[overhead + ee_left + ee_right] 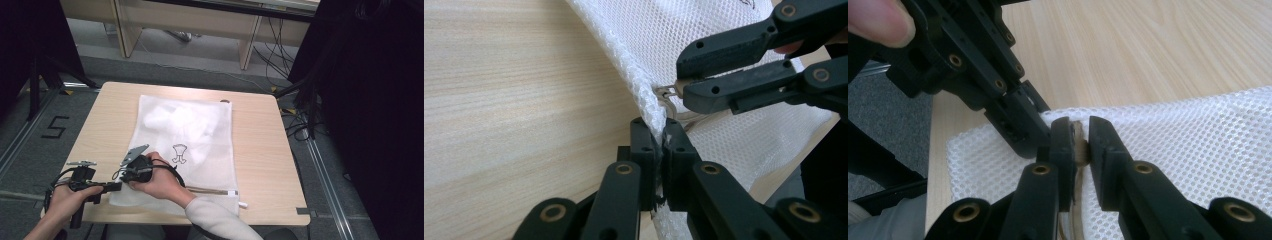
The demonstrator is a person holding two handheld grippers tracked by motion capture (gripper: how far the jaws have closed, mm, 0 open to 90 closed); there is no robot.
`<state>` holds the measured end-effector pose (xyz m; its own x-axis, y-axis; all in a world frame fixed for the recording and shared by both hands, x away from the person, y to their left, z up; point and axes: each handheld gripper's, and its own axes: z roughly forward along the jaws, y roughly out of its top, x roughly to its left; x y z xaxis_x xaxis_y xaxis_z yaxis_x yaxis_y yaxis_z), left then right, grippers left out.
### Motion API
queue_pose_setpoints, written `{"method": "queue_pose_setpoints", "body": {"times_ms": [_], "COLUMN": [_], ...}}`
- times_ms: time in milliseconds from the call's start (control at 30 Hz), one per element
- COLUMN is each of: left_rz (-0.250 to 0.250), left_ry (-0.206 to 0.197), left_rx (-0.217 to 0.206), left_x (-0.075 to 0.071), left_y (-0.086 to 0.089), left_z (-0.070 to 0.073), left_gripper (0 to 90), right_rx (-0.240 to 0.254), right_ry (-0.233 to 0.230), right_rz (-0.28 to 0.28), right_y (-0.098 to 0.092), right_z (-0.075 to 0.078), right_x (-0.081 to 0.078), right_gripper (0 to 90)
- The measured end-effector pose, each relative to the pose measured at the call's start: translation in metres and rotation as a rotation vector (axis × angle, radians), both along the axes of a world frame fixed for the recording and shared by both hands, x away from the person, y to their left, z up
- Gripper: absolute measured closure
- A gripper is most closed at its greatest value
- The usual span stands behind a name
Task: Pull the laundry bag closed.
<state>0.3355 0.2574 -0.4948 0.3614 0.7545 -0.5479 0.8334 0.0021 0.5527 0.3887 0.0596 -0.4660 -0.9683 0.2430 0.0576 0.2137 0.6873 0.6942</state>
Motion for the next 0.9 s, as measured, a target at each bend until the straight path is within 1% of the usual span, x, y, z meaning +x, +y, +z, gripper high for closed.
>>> {"method": "queue_pose_setpoints", "body": {"times_ms": [33, 100, 167, 233, 267, 300, 400, 433, 467, 533, 567, 600, 633, 667, 700, 767, 800, 833, 867, 900], "left_rz": [0.013, -0.003, -0.003, -0.001, 0.012, 0.011, 0.012, 0.013, -0.002, -0.004, 0.000, 0.013, 0.011, 0.011, -0.004, -0.002, 0.008, 0.014, 0.013, 0.004], "left_ry": [-0.004, 0.008, 0.011, 0.012, 0.005, 0.007, 0.012, 0.012, 0.019, 0.019, 0.020, 0.013, 0.010, 0.011, 0.016, 0.014, 0.009, 0.004, 0.005, 0.008], "left_rx": [-0.003, -0.013, -0.016, -0.020, -0.020, -0.021, -0.028, -0.030, -0.036, -0.037, -0.037, -0.029, -0.026, -0.025, -0.031, -0.029, -0.022, -0.024, -0.023, -0.024], "left_x": [0.000, 0.000, 0.000, 0.000, 0.000, 0.000, 0.000, 0.000, 0.000, 0.000, 0.000, -0.001, -0.001, -0.001, 0.000, 0.000, -0.001, -0.001, -0.001, 0.000], "left_y": [0.000, 0.001, 0.001, 0.001, 0.000, 0.000, 0.001, 0.001, 0.002, 0.002, 0.001, 0.000, 0.000, 0.001, 0.002, 0.002, 0.001, 0.000, 0.000, 0.001], "left_z": [0.000, 0.000, 0.000, 0.001, 0.001, 0.001, 0.000, 0.001, 0.001, 0.001, 0.001, 0.001, 0.001, 0.001, 0.001, 0.002, 0.002, 0.002, 0.002, 0.002], "left_gripper": [85.4, 85.5, 85.7, 85.8, 85.8, 85.8, 85.9, 85.9, 85.9, 85.9, 85.8, 85.9, 85.9, 85.9, 85.9, 85.9, 85.9, 85.9, 85.9, 85.9], "right_rx": [0.007, 0.002, -0.005, -0.005, -0.006, -0.006, -0.004, -0.014, -0.014, -0.019, -0.020, -0.020, -0.019, -0.026, -0.025, -0.034, -0.028, -0.031, -0.031, -0.040], "right_ry": [-0.004, 0.000, 0.011, 0.007, 0.013, 0.024, 0.030, 0.024, 0.017, 0.019, 0.023, 0.027, 0.038, 0.034, 0.040, 0.040, 0.037, 0.043, 0.049, 0.042], "right_rz": [0.003, 0.004, -0.005, 0.005, 0.004, -0.003, -0.004, 0.000, 0.009, 0.005, 0.006, 0.005, -0.005, -0.001, -0.007, -0.003, 0.003, -0.007, -0.007, -0.001], "right_y": [0.000, -0.002, -0.003, -0.004, -0.005, -0.005, -0.006, -0.007, -0.007, -0.007, -0.007, -0.007, -0.007, -0.008, -0.008, -0.010, -0.011, -0.012, -0.012, -0.013], "right_z": [-0.001, -0.002, -0.003, -0.004, -0.004, -0.005, -0.006, -0.006, -0.007, -0.008, -0.009, -0.010, -0.010, -0.011, -0.012, -0.012, -0.013, -0.013, -0.014, -0.014], "right_x": [0.000, 0.000, -0.001, -0.001, -0.001, -0.002, -0.002, -0.002, -0.001, -0.002, -0.002, -0.003, -0.004, -0.004, -0.004, -0.003, -0.002, -0.003, -0.004, -0.004], "right_gripper": [82.2, 82.2, 82.3, 82.3, 82.3, 82.4, 82.4, 82.4, 82.4, 82.5, 82.5, 82.5, 82.5, 82.5, 82.5, 82.5, 82.5, 82.5, 82.6, 82.5]}}
